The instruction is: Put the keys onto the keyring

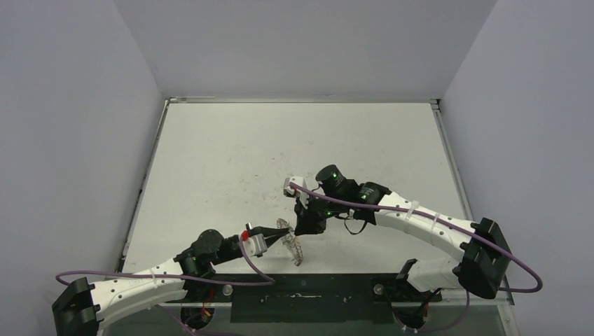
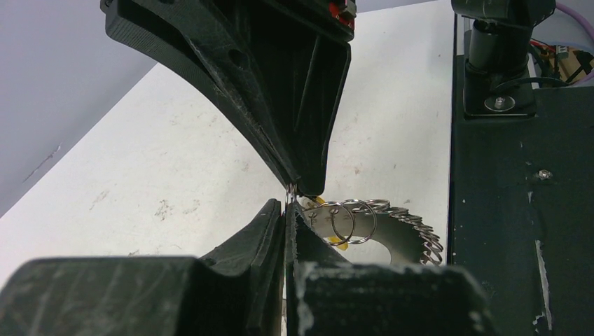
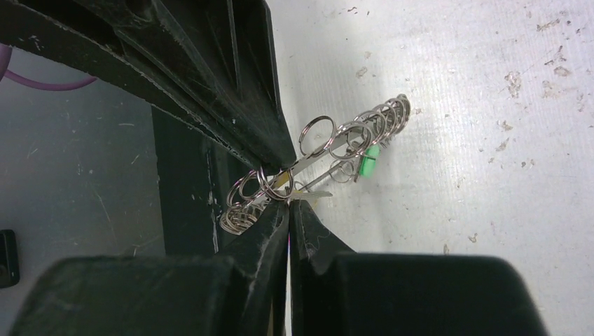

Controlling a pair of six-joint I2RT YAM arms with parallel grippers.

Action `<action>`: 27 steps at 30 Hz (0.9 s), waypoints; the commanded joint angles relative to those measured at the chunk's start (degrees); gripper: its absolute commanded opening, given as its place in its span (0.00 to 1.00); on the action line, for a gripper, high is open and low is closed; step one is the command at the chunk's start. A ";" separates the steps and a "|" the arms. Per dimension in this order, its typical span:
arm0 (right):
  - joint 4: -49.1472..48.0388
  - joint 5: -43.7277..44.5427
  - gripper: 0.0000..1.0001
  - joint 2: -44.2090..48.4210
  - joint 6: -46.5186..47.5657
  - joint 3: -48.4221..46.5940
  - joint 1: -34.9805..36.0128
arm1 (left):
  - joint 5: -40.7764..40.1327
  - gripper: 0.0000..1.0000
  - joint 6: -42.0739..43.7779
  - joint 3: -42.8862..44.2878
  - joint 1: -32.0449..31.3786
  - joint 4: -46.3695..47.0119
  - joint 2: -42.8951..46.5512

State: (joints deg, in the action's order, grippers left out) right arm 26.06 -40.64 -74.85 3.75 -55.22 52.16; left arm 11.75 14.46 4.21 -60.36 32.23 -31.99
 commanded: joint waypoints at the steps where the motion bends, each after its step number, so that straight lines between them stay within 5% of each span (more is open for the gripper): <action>1: -3.09 -1.74 0.05 -1.88 0.08 0.68 -0.04 | -0.32 0.00 0.69 1.16 -0.29 4.77 0.48; 7: -10.32 -2.26 0.16 -0.81 -0.14 3.29 -0.04 | -0.07 0.00 0.80 1.00 -0.29 5.48 -0.09; 13: -15.32 1.65 0.41 3.95 2.27 7.33 -0.04 | -0.06 0.00 0.83 0.98 -0.29 5.05 0.16; 27: -27.16 -2.90 0.46 13.86 19.61 16.08 -0.38 | 1.12 0.00 0.61 1.40 -0.35 4.43 0.49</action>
State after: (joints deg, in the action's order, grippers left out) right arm 7.35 -40.64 -62.52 15.94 -41.76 52.10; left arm 11.81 14.83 4.05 -60.36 31.92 -32.32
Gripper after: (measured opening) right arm 0.463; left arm 0.007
